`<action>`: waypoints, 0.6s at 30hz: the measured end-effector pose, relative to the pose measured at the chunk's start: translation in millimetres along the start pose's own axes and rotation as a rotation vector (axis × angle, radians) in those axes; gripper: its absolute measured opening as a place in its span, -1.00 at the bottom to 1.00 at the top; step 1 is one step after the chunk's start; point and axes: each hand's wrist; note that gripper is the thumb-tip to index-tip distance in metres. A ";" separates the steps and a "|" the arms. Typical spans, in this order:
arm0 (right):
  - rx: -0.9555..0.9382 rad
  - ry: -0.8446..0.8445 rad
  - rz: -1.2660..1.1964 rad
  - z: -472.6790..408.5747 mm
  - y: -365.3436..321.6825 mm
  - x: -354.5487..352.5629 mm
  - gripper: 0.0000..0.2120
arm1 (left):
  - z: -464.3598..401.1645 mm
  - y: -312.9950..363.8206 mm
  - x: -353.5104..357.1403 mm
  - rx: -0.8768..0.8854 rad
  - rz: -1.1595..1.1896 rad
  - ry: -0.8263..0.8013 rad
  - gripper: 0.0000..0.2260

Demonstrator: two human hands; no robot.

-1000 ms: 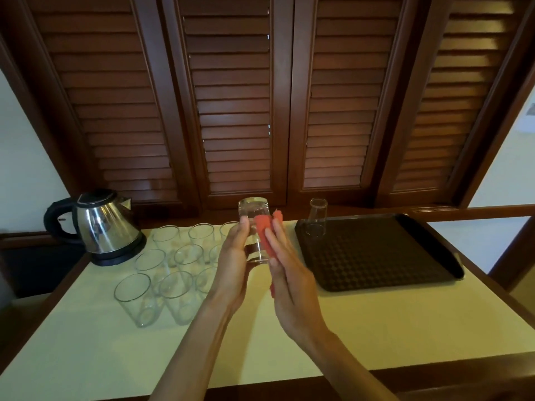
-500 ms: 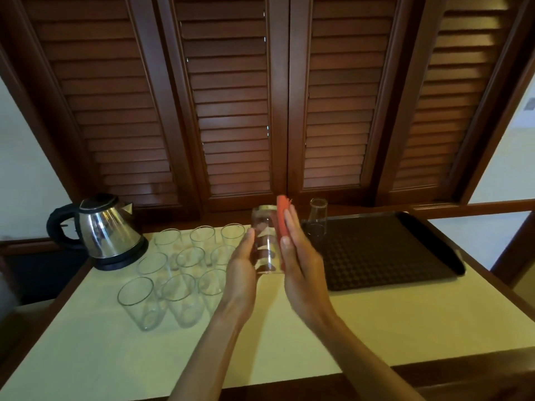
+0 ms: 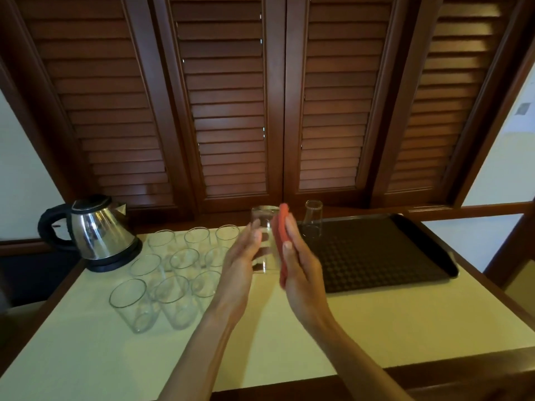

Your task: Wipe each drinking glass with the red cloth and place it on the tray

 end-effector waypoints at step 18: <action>-0.149 -0.114 0.382 0.5 -11.5 8.9 -0.46 | -2.3 -5.6 -9.1 -0.090 0.343 -0.008 -0.58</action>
Point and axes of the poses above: each hand's wrist, its own z-axis away from the middle knuckle, its own x-axis out of the palm, y = z × x, and after that the axes turned 6 degrees about z, right-handed
